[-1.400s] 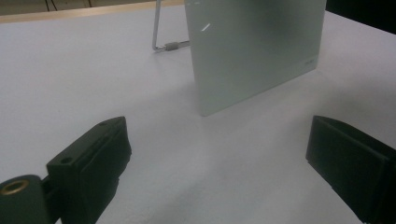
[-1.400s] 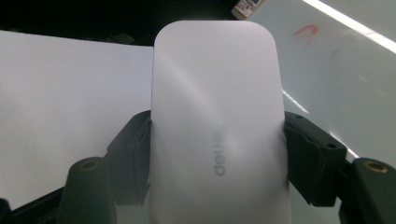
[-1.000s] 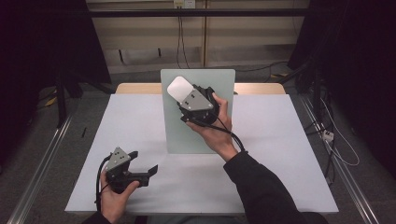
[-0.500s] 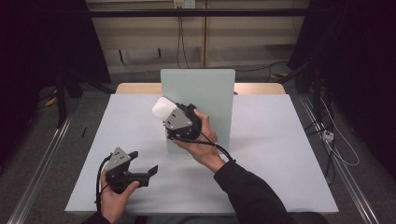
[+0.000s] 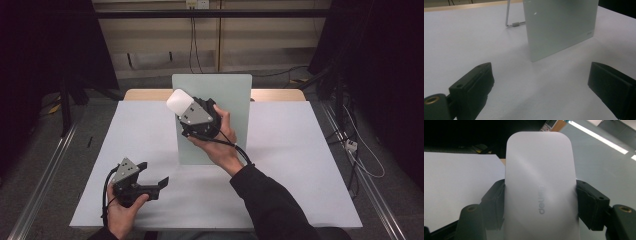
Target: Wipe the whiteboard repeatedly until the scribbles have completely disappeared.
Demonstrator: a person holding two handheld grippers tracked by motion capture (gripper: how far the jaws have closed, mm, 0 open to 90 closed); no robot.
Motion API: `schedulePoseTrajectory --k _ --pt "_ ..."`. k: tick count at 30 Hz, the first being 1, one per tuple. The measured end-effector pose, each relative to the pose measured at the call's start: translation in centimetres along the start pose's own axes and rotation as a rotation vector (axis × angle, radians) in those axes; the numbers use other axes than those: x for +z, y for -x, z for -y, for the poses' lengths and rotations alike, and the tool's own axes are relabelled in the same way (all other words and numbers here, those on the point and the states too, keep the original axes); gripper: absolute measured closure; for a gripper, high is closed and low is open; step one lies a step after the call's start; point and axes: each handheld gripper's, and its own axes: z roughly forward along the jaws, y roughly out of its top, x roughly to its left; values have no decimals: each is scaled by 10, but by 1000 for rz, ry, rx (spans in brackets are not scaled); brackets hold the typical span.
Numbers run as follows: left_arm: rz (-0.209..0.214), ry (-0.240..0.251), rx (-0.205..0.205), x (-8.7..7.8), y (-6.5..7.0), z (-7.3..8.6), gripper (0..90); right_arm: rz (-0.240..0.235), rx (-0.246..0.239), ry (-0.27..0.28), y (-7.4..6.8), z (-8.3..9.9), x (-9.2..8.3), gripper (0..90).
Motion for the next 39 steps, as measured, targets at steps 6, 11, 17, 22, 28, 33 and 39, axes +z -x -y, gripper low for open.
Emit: schedulePoseTrajectory --k 6,11,17,22,28,33,39 --pt "-2 5 -4 0 0 0 61 50 24 7 19 1 -9 314" --pt "-3 1 2 0 0 0 61 87 34 9 31 0 -14 314" --pt "-2 4 -2 0 0 0 61 80 22 12 24 -2 -9 315" --pt "-2 0 2 0 0 0 61 35 1 10 6 -2 -1 315" --pt "-1 0 0 0 0 0 61 -36 -7 -2 -20 8 5 314" --pt "-1 0 2 0 0 0 61 -85 -21 -17 -36 17 8 315" --pt "-2 -3 2 0 -1 0 61 -96 -24 -6 -37 26 4 314"
